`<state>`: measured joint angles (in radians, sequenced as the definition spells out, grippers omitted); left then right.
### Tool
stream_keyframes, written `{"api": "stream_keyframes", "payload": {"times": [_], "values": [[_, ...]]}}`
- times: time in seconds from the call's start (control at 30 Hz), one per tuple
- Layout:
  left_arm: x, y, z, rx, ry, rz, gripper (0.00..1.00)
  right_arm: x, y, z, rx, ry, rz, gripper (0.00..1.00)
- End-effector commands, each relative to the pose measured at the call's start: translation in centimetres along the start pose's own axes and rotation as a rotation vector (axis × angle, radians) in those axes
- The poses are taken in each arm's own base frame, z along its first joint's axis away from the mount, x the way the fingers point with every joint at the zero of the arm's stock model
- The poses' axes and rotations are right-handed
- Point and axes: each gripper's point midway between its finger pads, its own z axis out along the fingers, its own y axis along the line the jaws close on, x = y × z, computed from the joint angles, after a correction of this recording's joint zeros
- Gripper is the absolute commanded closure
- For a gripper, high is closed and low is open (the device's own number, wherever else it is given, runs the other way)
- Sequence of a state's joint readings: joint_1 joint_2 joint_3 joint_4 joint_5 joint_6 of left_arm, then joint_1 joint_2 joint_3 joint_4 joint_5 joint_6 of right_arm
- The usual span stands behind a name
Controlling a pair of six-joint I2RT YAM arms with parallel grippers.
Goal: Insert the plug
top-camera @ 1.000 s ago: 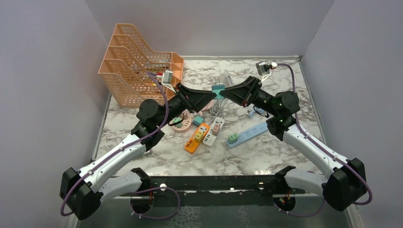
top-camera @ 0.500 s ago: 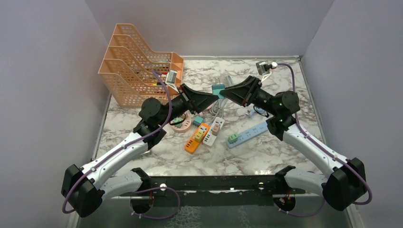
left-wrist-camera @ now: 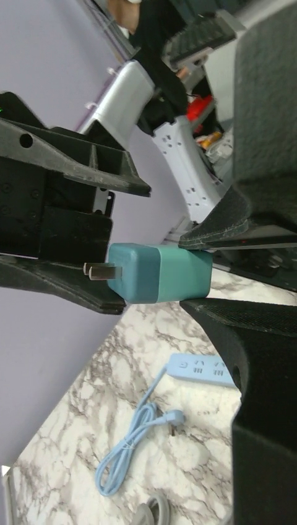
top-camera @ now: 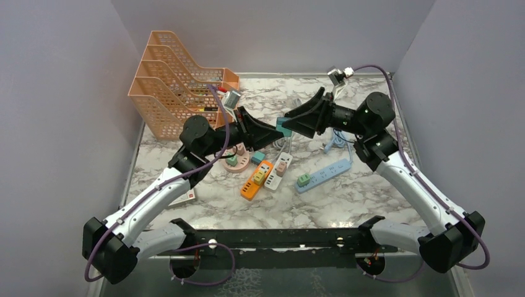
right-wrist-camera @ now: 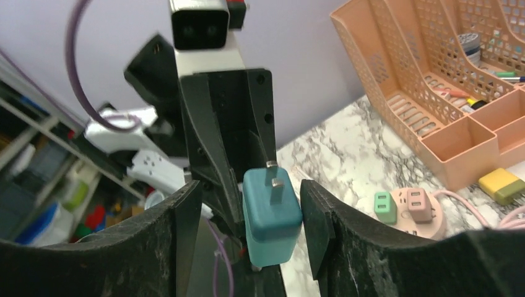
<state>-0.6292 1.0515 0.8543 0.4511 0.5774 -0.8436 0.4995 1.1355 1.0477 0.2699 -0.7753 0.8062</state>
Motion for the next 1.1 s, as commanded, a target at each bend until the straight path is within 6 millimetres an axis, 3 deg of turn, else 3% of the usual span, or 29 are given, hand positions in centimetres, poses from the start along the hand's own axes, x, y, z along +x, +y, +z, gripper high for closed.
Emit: {"api": "stream_keyframes", "payload": {"times": [0.0,0.2,0.4,0.63,0.7,0.83,1.07], "values": [[2.2,-0.3,-1.0,0.02,0.203,0.159,1.0,3.8,0.5,-1.0,-0.075,0.249,-0.101,0.41],[2.8,-0.2,-1.6,0.016,0.305,0.258,1.0,5.8,0.9,-2.2,-0.139,0.353,-0.147,0.41],[4.0,-0.2,-1.9,0.052,0.398,0.266,1.0,5.7,2.6,-3.0,-0.206,0.334,-0.205,0.45],[4.8,-0.9,-2.3,0.114,0.436,0.252,1.0,5.6,1.6,-2.5,-0.162,0.332,-0.19,0.45],[4.9,-1.1,-2.5,0.126,0.442,0.266,1.0,5.7,1.3,-2.4,-0.154,0.335,-0.177,0.48],[4.7,-1.3,-2.8,0.122,0.435,0.284,1.0,6.4,2.0,-2.7,-0.22,0.358,-0.168,0.64],[4.4,-1.8,-2.5,0.143,0.424,0.277,1.0,7.2,2.3,-3.1,-0.263,0.383,-0.144,0.66]]}}
